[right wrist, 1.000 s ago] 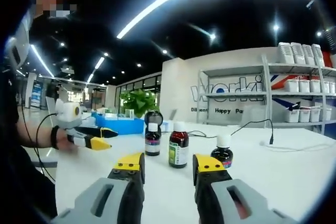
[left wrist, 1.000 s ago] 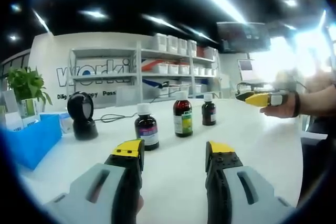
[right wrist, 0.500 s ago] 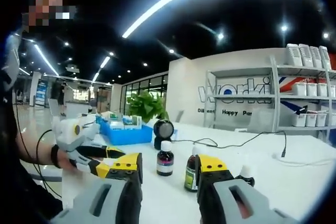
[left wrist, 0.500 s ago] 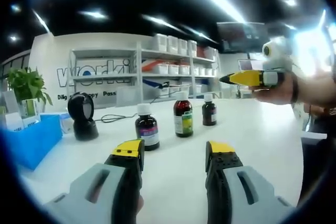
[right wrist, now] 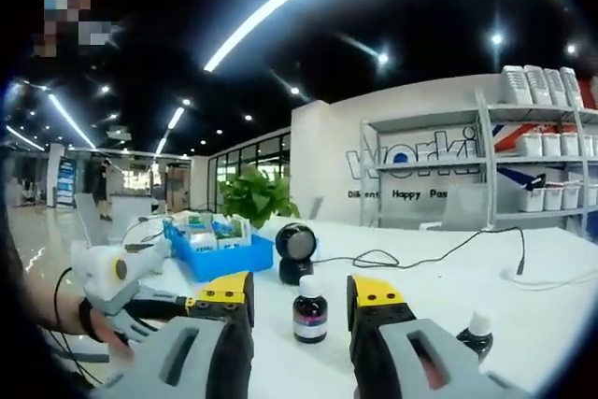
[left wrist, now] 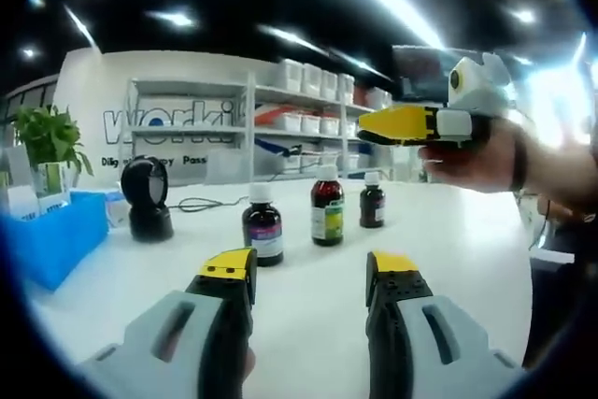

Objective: Rotate the medicine bottle to make it face forward pick up the medicine bottle inspect the drug traceability code place the medicine on the table

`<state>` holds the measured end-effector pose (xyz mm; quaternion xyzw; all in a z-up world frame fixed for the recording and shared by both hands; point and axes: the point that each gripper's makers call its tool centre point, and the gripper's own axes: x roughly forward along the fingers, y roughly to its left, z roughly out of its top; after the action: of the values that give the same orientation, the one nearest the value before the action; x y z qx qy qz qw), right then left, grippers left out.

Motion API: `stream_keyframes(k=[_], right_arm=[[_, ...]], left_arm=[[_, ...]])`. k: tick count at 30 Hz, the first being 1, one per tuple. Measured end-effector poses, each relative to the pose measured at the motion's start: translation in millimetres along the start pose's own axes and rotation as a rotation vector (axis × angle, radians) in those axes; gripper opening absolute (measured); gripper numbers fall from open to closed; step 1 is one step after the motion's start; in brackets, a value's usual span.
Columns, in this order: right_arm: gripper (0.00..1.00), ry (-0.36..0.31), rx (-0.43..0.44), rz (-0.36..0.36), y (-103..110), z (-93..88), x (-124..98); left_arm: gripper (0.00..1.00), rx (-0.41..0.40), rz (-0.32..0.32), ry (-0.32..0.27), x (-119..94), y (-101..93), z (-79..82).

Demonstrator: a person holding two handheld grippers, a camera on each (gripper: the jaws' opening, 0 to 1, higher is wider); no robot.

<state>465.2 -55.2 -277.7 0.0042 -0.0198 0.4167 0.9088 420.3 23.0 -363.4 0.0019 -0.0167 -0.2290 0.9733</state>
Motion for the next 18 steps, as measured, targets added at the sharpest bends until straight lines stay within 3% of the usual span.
stream_keyframes(k=[6, 11, 15, 18], right_arm=[[0.36, 0.026, 0.014, -0.034, 8.1, -5.3, 17.1], [0.36, 0.049, 0.004, -0.06, 14.2, -10.2, 30.5], [0.35, 0.06, -0.028, -0.149, 10.3, -14.6, 37.7], [0.36, 0.063, -0.01, -0.177, 11.7, -19.5, 42.8]], left_arm=[[0.38, 0.037, -0.012, 0.008, 0.3, -7.5, 0.6], [0.38, 0.022, -0.024, 0.021, 0.7, -7.6, -1.3], [0.38, 0.04, -0.011, 0.019, -7.8, -2.2, 0.3], [0.38, 0.048, -0.009, 0.016, -13.4, 4.1, -0.3]])
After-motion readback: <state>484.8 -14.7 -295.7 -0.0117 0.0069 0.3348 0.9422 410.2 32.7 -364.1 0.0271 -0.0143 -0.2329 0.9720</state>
